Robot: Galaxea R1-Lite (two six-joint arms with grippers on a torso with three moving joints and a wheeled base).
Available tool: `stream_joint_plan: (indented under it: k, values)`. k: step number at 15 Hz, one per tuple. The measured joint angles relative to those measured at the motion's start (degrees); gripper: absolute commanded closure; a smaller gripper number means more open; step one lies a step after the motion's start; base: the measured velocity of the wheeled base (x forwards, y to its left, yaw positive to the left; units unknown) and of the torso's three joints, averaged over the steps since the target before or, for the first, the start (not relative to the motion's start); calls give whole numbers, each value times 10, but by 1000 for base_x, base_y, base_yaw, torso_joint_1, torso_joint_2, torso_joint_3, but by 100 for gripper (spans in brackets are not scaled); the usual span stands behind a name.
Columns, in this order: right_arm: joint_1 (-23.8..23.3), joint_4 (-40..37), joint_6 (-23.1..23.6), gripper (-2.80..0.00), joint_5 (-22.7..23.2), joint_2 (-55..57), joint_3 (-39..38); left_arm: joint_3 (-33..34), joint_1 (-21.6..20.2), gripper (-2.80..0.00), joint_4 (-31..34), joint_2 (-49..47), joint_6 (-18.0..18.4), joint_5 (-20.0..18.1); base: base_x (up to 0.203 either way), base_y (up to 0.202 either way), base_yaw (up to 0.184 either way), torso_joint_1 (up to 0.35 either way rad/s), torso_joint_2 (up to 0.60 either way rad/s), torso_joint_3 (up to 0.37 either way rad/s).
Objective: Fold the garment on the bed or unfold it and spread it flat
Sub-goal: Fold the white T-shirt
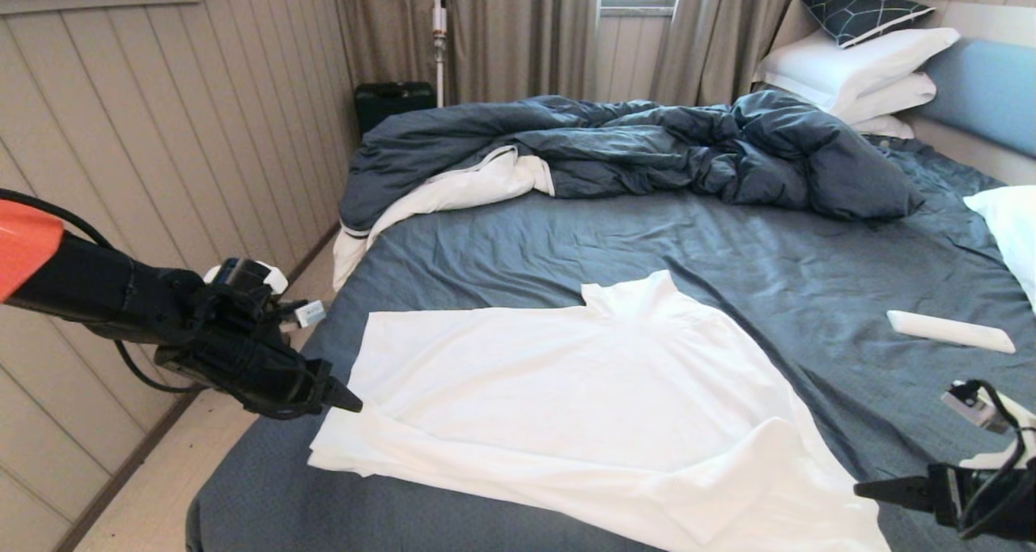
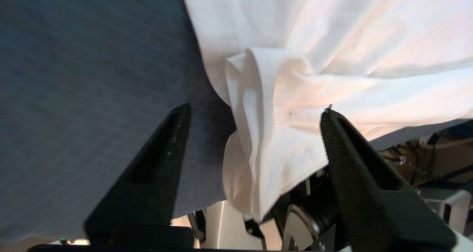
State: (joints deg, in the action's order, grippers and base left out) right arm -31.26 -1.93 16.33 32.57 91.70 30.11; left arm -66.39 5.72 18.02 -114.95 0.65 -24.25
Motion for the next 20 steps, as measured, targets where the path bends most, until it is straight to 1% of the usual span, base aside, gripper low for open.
stream_joint_plan:
  k: [3,6,8,9,11,12,14,15,16,17,20]
  values:
    - [10,-2,-18,-280,1,-29,6,2,-10,0,-1,31,-3,0,0,0,0,0,0,0]
    - [44,-3,-23,-280,1,-51,9,16,-36,0,0,70,-5,-2,0,0,0,0,0,0]
    - [84,-9,-48,-280,-1,-55,20,51,-60,0,-1,101,-4,-9,0,0,0,0,0,0]
    - [113,-13,-71,-280,-3,-54,29,71,-67,0,-2,115,-4,-13,0,0,0,0,0,0]
    - [165,-16,-115,-280,-13,-39,46,93,-73,0,-18,132,-4,-14,0,0,0,0,0,0]
    - [185,-16,-127,-280,-27,-25,55,98,-74,0,-21,137,-4,-14,0,0,0,0,0,0]
    - [208,-15,-137,-280,-55,11,79,99,-74,0,-22,141,-4,-14,0,0,0,0,0,0]
    - [212,-14,-138,-280,-59,28,88,96,-73,0,-22,141,-4,-14,0,0,0,0,0,0]
    - [215,-14,-139,-213,-62,43,97,93,-72,0,-23,140,-4,-14,0,0,0,0,0,0]
    - [216,-13,-140,0,-63,57,105,91,-72,0,-23,139,-4,-14,0,0,0,0,0,0]
    - [226,-13,-145,0,-63,90,125,87,-69,0,-26,138,-4,-15,0,0,0,0,0,0]
